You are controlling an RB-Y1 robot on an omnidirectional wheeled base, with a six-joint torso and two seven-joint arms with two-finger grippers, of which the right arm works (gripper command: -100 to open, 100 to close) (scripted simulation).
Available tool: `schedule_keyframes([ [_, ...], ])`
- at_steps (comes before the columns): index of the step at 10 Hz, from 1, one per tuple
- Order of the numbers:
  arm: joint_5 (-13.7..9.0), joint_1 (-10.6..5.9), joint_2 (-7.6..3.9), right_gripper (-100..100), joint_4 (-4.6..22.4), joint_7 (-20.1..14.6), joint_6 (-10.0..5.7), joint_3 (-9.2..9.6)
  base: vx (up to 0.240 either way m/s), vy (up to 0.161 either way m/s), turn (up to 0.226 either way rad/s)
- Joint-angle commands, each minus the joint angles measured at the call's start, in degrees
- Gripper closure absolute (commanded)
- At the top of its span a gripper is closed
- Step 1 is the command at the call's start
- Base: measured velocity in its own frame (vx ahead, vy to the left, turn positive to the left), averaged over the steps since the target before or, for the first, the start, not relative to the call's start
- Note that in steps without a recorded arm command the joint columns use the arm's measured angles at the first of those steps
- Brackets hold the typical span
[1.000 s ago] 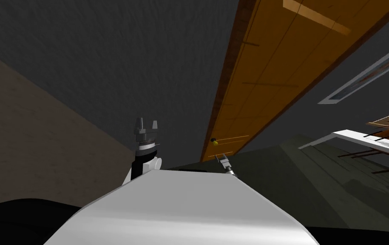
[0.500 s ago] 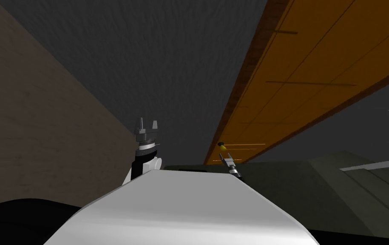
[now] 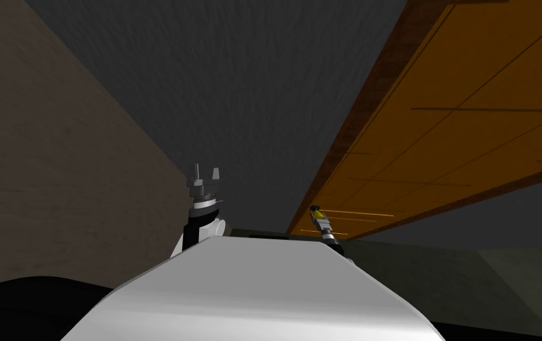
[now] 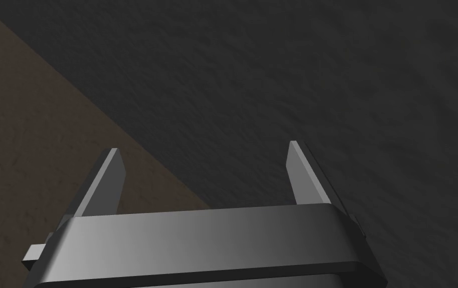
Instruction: Pull the door open
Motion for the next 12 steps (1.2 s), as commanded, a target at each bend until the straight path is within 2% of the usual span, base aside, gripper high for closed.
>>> schedule_keyframes([
  [1,0.0,0.0,0.0,-100,0.0,0.0,0.0,0.0,0.016,-0.009,-0.005],
  [2,0.0,0.0,0.0,100,0.0,0.0,0.0,0.0,0.0,0.0,0.0],
  [7,0.0,0.0,0.0,100,0.0,0.0,0.0,0.0,0.0,0.0,0.0],
  [8,-0.94,-0.17,-0.15,100,0.06,-2.07,0.22,0.36,-0.039,-0.011,0.054],
  [12,-2.58,-0.43,-0.27,100,0.15,-5.78,0.45,1.1,-0.055,-0.018,0.045],
])
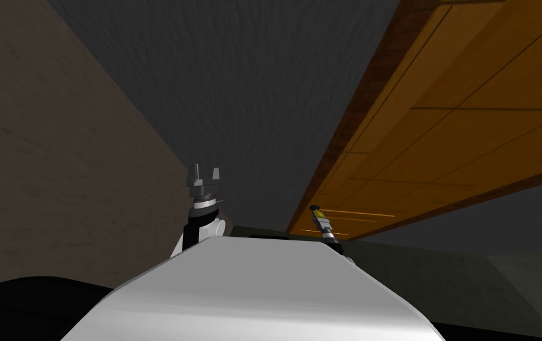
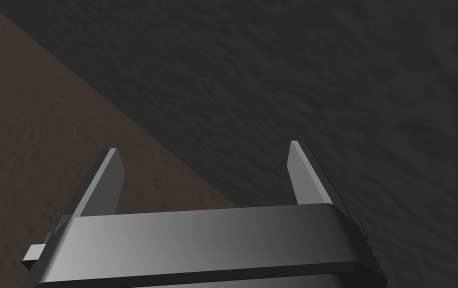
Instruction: Pull the door open
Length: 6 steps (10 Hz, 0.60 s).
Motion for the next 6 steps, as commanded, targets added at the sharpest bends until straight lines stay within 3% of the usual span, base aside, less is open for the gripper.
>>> schedule_keyframes([
  [1,-0.75,-0.01,0.06,100,0.0,-1.89,0.07,0.4,-0.053,-0.021,0.037],
  [6,-3.89,-0.51,-0.16,100,0.18,-9.19,0.52,1.83,-0.056,-0.017,0.055],
])
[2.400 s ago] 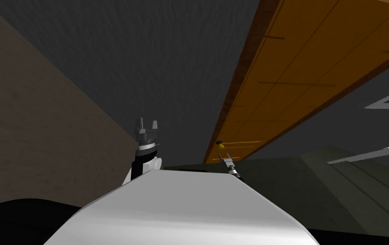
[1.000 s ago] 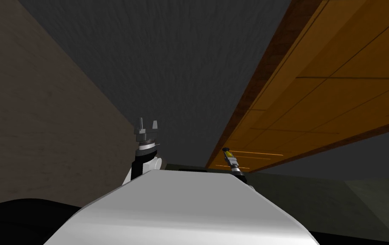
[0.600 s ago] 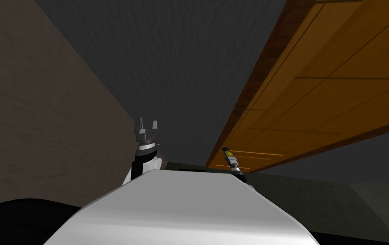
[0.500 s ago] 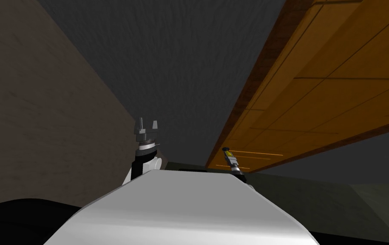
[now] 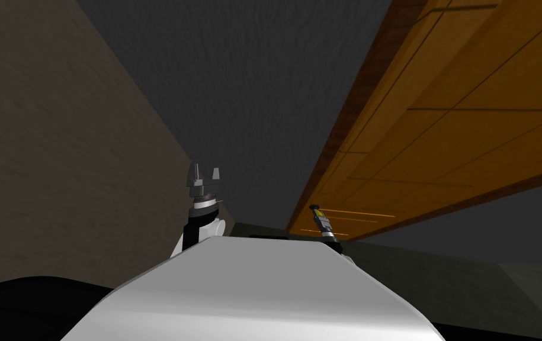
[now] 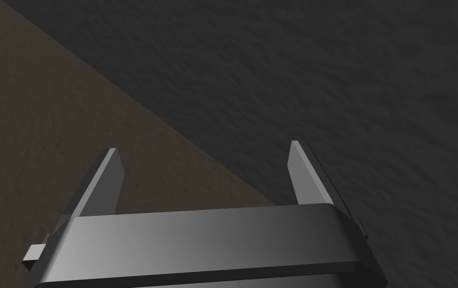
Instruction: Pull the door open
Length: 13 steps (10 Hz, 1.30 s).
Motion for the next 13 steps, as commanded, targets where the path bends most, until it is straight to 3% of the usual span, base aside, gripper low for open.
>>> schedule_keyframes([
  [1,-1.11,-0.08,0.1,100,0.04,-2.86,0.14,0.68,-0.059,-0.023,0.066],
  [13,-8.15,-1.19,-0.4,100,0.45,-19.52,1.14,3.88,-0.043,-0.019,0.052],
])
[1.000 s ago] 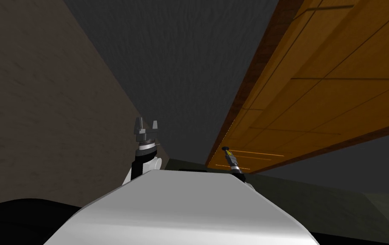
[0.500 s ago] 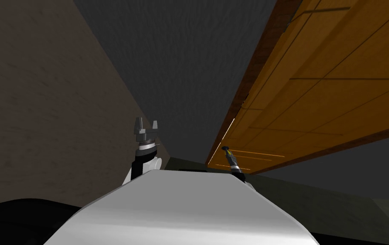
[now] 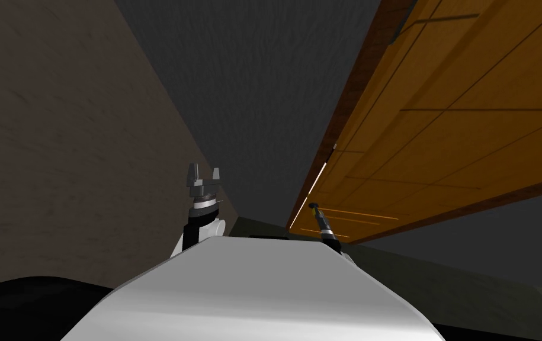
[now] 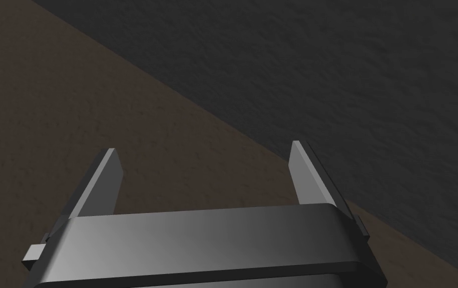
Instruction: Pull the door open
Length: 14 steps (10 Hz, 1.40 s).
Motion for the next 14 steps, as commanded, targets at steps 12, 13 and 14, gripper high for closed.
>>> schedule_keyframes([
  [12,-7.63,-1.16,-0.07,100,0.4,-17.65,1.26,3.95,-0.04,-0.019,0.051],
  [13,-7.63,-1.16,-0.07,100,0.4,-17.91,1.26,3.95,-0.034,-0.019,0.035],
  [14,-8.76,-1.33,-0.15,100,0.47,-20.03,1.42,4.46,-0.036,-0.019,0.071],
])
